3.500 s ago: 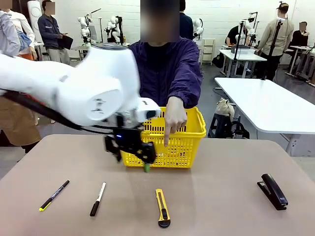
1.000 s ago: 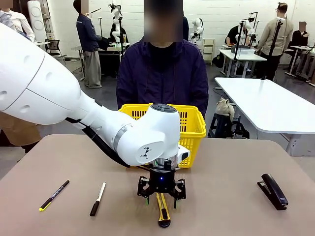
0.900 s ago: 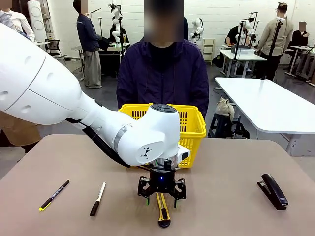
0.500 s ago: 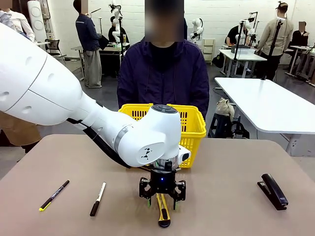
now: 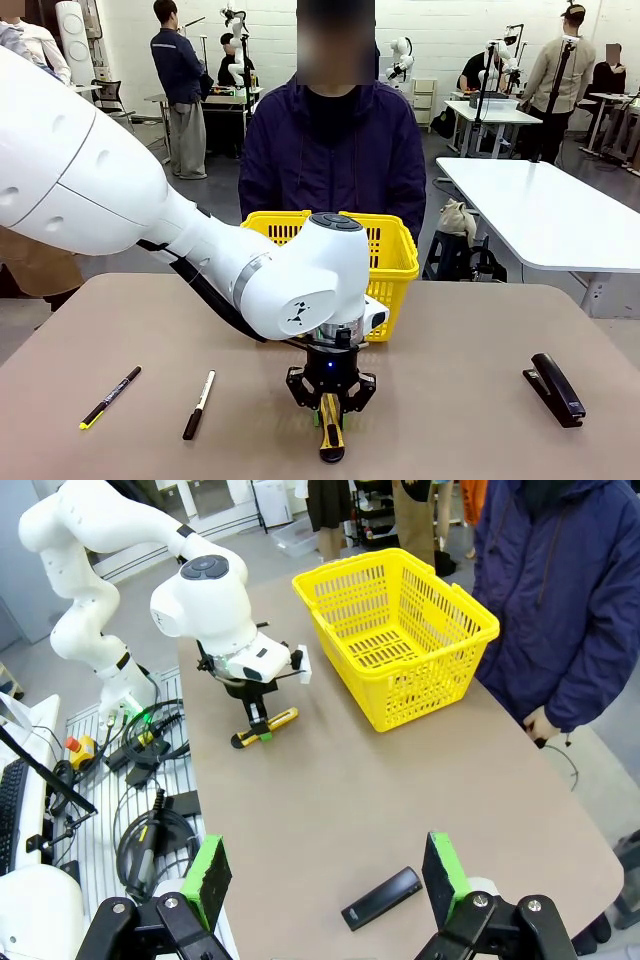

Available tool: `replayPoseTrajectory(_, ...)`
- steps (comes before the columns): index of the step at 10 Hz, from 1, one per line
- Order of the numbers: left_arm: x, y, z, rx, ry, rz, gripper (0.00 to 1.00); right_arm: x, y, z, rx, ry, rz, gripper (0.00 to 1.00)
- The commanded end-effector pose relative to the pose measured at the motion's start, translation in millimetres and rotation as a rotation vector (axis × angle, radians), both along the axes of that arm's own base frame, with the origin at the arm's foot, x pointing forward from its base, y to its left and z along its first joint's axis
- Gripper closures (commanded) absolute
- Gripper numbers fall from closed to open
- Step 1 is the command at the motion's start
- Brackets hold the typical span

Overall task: Place the items the person wants into the basket.
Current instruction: Pick up the item the person points to and place it in the Market Basket.

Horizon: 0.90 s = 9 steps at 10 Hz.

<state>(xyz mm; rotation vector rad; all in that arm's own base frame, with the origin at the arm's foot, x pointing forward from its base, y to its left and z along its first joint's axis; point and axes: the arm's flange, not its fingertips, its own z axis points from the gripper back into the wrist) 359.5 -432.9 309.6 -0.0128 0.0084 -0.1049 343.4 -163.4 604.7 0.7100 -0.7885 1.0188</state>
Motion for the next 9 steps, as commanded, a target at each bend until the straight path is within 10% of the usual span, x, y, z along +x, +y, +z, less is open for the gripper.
replayPoseTrajectory(1, 0.2, -1.3, -6.9, 0.008, -0.029, -0.009, 1.00, 0.3, -2.2, 0.0, 0.008, -0.007, 0.014, 0.00)
replayPoseTrajectory(6, 1.6, -3.5, 9.1, 0.073, -0.002, -0.100, 1.00, 0.3, -2.2, 0.0, 0.008, -0.007, 0.014, 0.00)
replayPoseTrajectory(7, -0.9, -6.2, 33.7, 0.109, 0.012, -0.133, 0.80, 0.3, -2.2, 0.0, 0.008, -0.007, 0.014, 0.00)
replayPoseTrajectory(9, -7.2, -4.2, 106.5, 0.129, -0.047, -0.244, 0.80, 0.3, -2.2, 0.0, 0.008, -0.007, 0.014, 0.00)
